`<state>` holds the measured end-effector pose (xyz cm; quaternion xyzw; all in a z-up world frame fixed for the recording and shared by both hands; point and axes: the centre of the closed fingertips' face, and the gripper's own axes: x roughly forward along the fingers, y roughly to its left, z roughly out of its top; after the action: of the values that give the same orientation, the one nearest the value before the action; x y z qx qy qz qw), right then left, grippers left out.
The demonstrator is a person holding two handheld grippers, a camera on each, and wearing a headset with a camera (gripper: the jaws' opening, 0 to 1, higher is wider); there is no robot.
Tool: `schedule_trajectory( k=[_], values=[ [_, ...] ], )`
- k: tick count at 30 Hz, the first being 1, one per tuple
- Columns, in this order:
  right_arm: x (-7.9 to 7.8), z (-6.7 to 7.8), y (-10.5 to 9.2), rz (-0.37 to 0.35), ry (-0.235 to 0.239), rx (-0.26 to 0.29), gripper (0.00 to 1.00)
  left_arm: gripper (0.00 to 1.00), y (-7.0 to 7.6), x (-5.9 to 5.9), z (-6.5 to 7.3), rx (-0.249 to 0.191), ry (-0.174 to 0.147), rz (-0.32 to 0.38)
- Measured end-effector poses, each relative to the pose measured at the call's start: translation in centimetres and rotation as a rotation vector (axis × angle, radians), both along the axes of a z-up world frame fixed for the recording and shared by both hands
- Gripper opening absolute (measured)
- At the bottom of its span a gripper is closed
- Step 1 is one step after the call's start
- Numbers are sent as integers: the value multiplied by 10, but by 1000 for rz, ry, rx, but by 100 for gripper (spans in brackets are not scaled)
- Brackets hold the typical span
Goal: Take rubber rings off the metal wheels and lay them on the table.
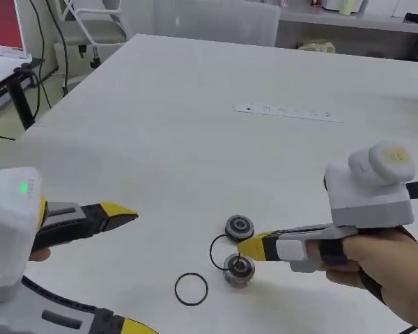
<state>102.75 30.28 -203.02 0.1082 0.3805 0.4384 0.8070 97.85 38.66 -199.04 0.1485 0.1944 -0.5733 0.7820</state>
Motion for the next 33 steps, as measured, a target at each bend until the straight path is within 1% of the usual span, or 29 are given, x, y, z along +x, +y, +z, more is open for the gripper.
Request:
schedule_trajectory(
  k=[4,6,10,13,14,16,17,19,20,24,26,27,30,33],
  values=[
    [-4,2,6,15,-3,12,0,89,0,1,-1,-6,7,5],
    [-6,2,9,25,-1,15,0,90,-2,0,-1,-18,21,0],
    [-11,2,16,48,-1,24,0,90,-1,1,-4,-1,17,0],
    [-16,3,22,70,0,34,0,90,0,0,-6,10,23,-4],
    [-17,2,24,78,-3,35,0,90,0,0,-7,15,23,-6],
    [-18,2,28,108,-30,35,0,90,0,-1,-10,33,22,-10],
    [-19,2,29,113,-30,35,0,90,0,-1,-10,36,22,-12],
    [-22,3,35,134,-48,36,0,89,0,-2,-11,39,25,-17],
    [-23,3,36,139,-49,37,0,89,0,-2,-11,40,27,-18],
    [-27,-2,42,166,-52,32,0,88,1,-1,-11,38,24,-11],
    [-30,-8,45,186,-70,14,0,88,1,-1,-11,34,25,-10],
    [-33,-11,47,203,-68,2,0,87,1,-1,-11,32,26,-9],
    [-35,-16,51,214,-76,-9,0,87,0,-1,-9,14,31,-8],
    [-37,-19,53,224,-72,-13,0,87,0,0,-8,8,30,-4]
  ],
)
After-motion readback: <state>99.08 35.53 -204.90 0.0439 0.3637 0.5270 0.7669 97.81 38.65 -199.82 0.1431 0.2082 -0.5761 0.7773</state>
